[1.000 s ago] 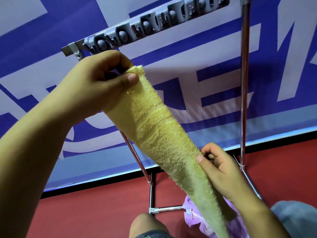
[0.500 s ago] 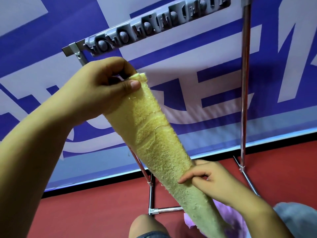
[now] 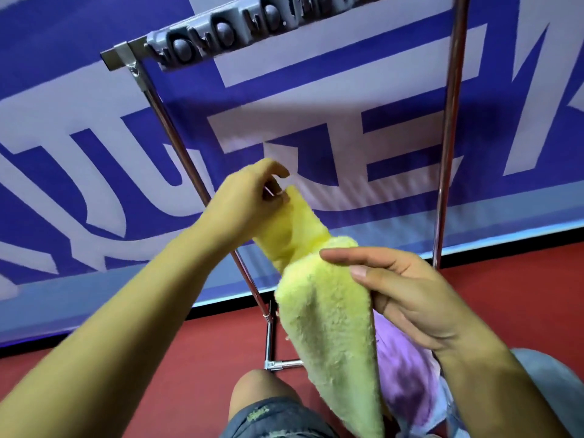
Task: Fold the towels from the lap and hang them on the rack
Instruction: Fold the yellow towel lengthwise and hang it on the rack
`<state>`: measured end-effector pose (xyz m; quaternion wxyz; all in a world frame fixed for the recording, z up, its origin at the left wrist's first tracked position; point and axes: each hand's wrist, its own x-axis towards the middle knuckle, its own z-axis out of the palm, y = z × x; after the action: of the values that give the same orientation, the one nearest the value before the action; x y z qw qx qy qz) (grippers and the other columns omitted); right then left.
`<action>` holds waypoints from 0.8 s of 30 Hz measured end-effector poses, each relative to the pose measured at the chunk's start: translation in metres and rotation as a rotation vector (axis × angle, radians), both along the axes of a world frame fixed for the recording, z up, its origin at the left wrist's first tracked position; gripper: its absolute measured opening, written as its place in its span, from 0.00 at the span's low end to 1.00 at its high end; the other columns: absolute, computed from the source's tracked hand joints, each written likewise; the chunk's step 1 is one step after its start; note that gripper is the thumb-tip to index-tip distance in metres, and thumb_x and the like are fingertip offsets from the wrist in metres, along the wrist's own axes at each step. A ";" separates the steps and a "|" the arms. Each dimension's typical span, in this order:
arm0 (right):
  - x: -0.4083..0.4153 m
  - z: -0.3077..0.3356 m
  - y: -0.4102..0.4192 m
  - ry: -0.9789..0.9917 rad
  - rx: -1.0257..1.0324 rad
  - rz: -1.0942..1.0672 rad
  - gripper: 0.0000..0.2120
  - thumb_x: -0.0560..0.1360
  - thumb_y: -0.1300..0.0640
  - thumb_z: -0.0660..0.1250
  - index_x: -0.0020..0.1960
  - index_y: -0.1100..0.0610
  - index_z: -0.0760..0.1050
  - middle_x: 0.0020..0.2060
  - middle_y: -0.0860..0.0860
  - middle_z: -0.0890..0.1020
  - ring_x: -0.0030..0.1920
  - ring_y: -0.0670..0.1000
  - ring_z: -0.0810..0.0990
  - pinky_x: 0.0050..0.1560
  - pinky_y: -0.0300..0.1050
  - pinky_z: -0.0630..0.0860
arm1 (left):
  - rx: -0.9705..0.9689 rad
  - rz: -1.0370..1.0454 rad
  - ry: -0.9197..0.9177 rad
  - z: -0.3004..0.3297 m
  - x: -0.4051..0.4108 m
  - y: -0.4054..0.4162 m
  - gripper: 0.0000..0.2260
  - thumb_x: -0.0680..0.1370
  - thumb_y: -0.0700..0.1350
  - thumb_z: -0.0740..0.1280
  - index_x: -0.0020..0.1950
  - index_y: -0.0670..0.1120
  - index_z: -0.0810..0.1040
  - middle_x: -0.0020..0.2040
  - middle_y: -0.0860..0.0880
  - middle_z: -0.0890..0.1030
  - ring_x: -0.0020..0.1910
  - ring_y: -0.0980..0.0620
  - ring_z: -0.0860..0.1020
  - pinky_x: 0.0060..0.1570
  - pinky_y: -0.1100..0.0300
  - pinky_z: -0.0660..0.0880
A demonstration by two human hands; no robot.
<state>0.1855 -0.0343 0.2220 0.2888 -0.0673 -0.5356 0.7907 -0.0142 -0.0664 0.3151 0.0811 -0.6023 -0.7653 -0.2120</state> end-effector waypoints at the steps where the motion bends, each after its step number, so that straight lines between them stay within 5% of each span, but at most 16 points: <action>1: 0.000 0.003 0.000 0.036 -0.030 -0.018 0.14 0.70 0.64 0.63 0.48 0.53 0.84 0.44 0.50 0.86 0.45 0.43 0.82 0.46 0.34 0.77 | 0.001 0.042 -0.129 -0.012 0.002 -0.001 0.13 0.76 0.45 0.69 0.60 0.48 0.75 0.47 0.51 0.81 0.43 0.54 0.78 0.44 0.63 0.73; 5: 0.001 0.006 -0.001 0.125 -0.166 -0.132 0.14 0.73 0.65 0.59 0.48 0.59 0.82 0.41 0.51 0.85 0.40 0.44 0.83 0.40 0.35 0.78 | 0.166 0.150 -0.738 -0.063 0.020 -0.021 0.08 0.78 0.51 0.66 0.48 0.47 0.77 0.35 0.53 0.77 0.30 0.58 0.73 0.30 0.62 0.71; 9: -0.001 0.001 -0.001 0.109 -0.199 -0.216 0.15 0.77 0.68 0.54 0.50 0.59 0.79 0.41 0.52 0.84 0.42 0.45 0.82 0.43 0.36 0.78 | 0.178 0.013 -1.183 -0.100 0.046 -0.047 0.19 0.76 0.64 0.60 0.46 0.50 0.80 0.37 0.54 0.82 0.37 0.57 0.78 0.41 0.59 0.74; 11: -0.002 -0.001 0.000 0.077 -0.195 -0.229 0.15 0.77 0.67 0.54 0.51 0.60 0.79 0.42 0.52 0.84 0.42 0.45 0.82 0.45 0.36 0.78 | 0.171 -0.079 -1.242 -0.109 0.054 -0.052 0.26 0.72 0.70 0.60 0.57 0.54 0.80 0.55 0.52 0.83 0.56 0.54 0.80 0.58 0.50 0.74; 13: -0.004 -0.001 0.001 0.040 -0.185 -0.221 0.15 0.77 0.67 0.55 0.50 0.59 0.80 0.43 0.52 0.84 0.43 0.46 0.81 0.45 0.36 0.78 | 0.191 -0.137 -1.274 -0.110 0.059 -0.056 0.31 0.67 0.74 0.62 0.63 0.59 0.76 0.64 0.52 0.78 0.65 0.51 0.75 0.63 0.46 0.70; 16: -0.002 0.003 0.003 -0.036 -0.158 -0.199 0.16 0.78 0.64 0.55 0.50 0.55 0.81 0.43 0.52 0.83 0.40 0.46 0.80 0.39 0.39 0.78 | 0.252 -0.155 -1.309 -0.104 0.061 -0.059 0.25 0.69 0.64 0.69 0.65 0.64 0.73 0.57 0.55 0.82 0.58 0.53 0.79 0.57 0.52 0.75; 19: 0.000 0.008 0.005 -0.112 -0.139 -0.195 0.16 0.78 0.63 0.55 0.50 0.53 0.81 0.41 0.53 0.81 0.38 0.48 0.78 0.36 0.42 0.75 | 0.324 -0.205 -1.382 -0.098 0.063 -0.060 0.25 0.70 0.47 0.73 0.65 0.63 0.74 0.47 0.43 0.74 0.45 0.43 0.72 0.51 0.49 0.71; 24: 0.000 0.012 0.005 -0.170 -0.063 -0.269 0.15 0.79 0.62 0.56 0.50 0.54 0.81 0.43 0.59 0.77 0.42 0.57 0.73 0.39 0.49 0.72 | 0.403 -0.233 -1.330 -0.093 0.067 -0.057 0.26 0.70 0.44 0.74 0.64 0.64 0.75 0.53 0.43 0.73 0.55 0.44 0.72 0.65 0.37 0.69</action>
<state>0.1855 -0.0298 0.2342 0.3432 -0.2142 -0.5192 0.7528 0.0525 -0.1235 0.2226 -0.3172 -0.3962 -0.5291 -0.6800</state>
